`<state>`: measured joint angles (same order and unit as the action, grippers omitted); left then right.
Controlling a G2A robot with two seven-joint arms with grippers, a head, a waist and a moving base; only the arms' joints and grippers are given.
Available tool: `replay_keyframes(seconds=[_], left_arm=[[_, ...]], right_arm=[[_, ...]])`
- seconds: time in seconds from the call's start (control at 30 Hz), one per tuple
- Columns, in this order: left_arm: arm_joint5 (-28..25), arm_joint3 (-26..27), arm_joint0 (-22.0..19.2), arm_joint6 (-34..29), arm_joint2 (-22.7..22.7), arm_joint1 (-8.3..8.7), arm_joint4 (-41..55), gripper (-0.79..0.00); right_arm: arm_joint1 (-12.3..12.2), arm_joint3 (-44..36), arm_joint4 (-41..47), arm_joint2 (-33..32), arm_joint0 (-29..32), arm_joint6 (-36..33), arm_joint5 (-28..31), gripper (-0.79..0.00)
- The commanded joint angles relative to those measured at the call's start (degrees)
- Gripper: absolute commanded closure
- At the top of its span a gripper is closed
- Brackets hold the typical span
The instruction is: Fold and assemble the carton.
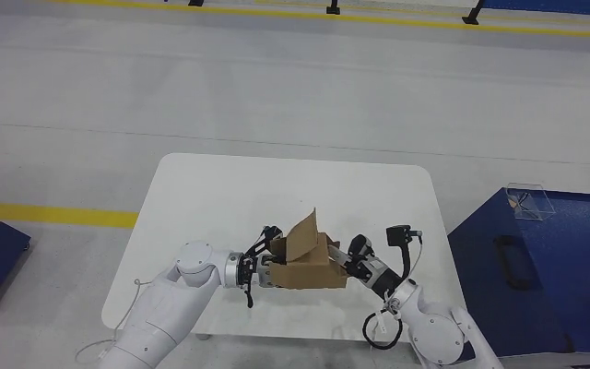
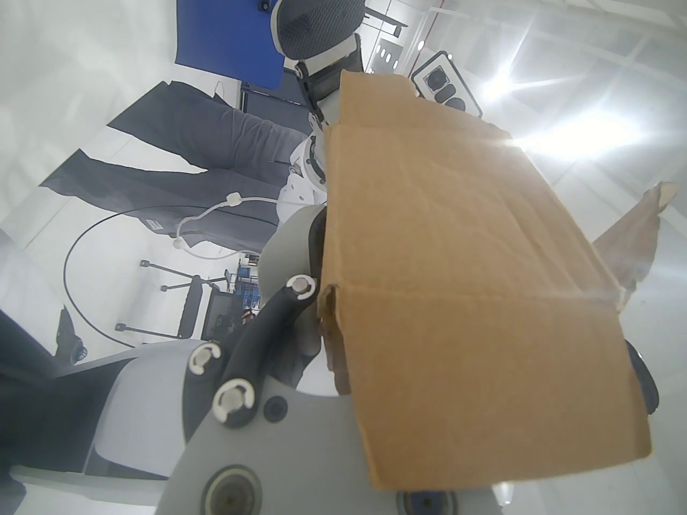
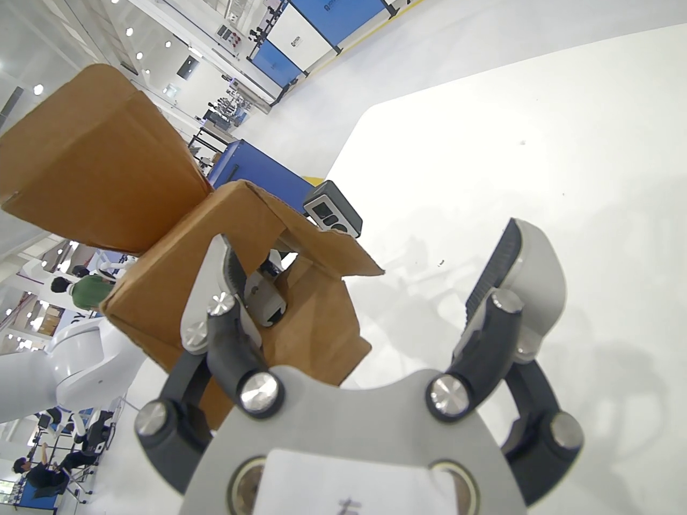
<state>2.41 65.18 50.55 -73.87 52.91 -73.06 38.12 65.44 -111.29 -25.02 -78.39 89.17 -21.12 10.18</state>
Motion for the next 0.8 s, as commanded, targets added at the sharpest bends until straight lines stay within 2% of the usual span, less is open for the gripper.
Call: replay_keyframes(seconds=[0.0,0.4,0.77], left_arm=[[0.0,0.0,0.0,0.0,0.0,0.00,0.0,0.000],[1.7,2.5,2.0,4.4,0.5,0.25,-0.9,0.000],[1.5,2.8,2.2,5.0,0.6,0.26,-1.2,0.000]], right_arm=[[0.0,0.0,0.2,0.0,0.1,-0.2,0.1,-0.785],[0.1,1.0,0.6,0.2,0.0,0.0,0.6,-0.785],[0.1,1.5,1.0,0.3,-0.4,-0.1,0.0,-0.785]])
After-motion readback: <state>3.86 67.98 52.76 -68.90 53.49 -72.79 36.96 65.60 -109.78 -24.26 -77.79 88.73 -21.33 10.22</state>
